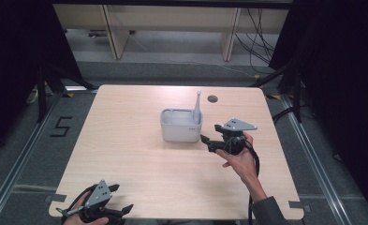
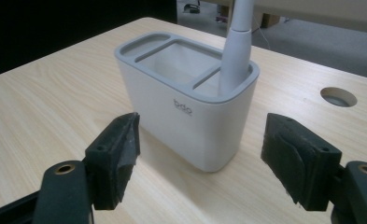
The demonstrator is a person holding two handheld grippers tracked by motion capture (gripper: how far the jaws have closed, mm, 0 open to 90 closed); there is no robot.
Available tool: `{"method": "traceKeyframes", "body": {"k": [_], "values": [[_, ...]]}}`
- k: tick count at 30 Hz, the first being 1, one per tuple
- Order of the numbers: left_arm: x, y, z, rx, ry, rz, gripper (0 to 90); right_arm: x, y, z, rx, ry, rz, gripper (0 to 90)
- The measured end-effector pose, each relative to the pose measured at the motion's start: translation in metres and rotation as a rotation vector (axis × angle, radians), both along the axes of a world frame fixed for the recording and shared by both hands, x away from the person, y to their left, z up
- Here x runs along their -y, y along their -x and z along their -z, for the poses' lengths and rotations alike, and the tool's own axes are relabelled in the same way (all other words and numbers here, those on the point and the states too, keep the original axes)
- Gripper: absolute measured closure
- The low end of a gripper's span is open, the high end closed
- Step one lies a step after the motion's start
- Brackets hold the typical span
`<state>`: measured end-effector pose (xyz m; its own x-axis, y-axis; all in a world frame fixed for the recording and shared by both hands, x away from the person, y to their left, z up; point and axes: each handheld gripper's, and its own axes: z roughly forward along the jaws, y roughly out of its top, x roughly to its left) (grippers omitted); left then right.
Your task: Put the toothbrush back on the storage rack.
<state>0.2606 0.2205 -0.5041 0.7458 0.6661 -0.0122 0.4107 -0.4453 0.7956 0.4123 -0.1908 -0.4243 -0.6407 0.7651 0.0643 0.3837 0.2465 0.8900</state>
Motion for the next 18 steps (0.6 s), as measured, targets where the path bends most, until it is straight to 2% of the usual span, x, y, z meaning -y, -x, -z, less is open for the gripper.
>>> {"method": "traceKeyframes", "body": {"k": [1,3,4,5,6,7,8,9,10,12,16,17,18], "values": [[0.000,0.000,0.000,0.000,0.000,0.000,14.7,0.000,-0.001,0.001,0.026,0.010,-0.017,28.2],[0.000,0.000,0.000,0.000,-0.003,0.003,14.7,-0.001,0.003,0.001,0.015,0.008,-0.016,27.5],[0.000,0.000,0.000,-0.001,0.002,0.002,14.7,-0.002,0.004,0.002,0.017,0.005,-0.034,27.4],[0.000,0.000,0.000,-0.002,0.007,0.001,14.7,-0.002,0.005,0.001,0.016,0.021,-0.039,27.1],[0.000,0.000,0.000,-0.001,0.002,-0.001,14.7,-0.003,0.007,0.003,0.008,0.004,-0.026,26.8],[0.000,0.000,0.000,0.000,-0.002,0.001,14.7,-0.003,0.009,0.003,-0.002,0.019,-0.035,26.4],[0.000,0.000,0.000,0.000,-0.001,0.003,14.7,-0.005,0.010,0.004,-0.001,0.012,-0.042,26.4],[0.000,0.000,0.000,-0.001,-0.001,0.001,14.7,-0.004,0.011,0.005,0.009,0.027,-0.038,26.4],[0.001,0.001,0.001,-0.003,0.022,-0.004,14.7,-0.005,0.015,0.007,-0.023,0.027,-0.042,26.1],[0.001,0.001,0.000,-0.005,0.021,-0.005,14.7,-0.006,0.015,0.008,-0.022,0.020,-0.046,26.1],[0.001,0.001,0.001,-0.008,0.023,-0.004,14.7,-0.004,0.020,0.010,-0.023,0.051,-0.058,25.7],[0.001,0.001,0.001,-0.008,0.023,-0.005,14.7,-0.004,0.022,0.011,-0.035,0.042,-0.058,25.7],[0.001,0.001,0.001,-0.005,0.024,-0.007,14.7,-0.004,0.022,0.013,-0.016,0.044,-0.067,25.7]]}}
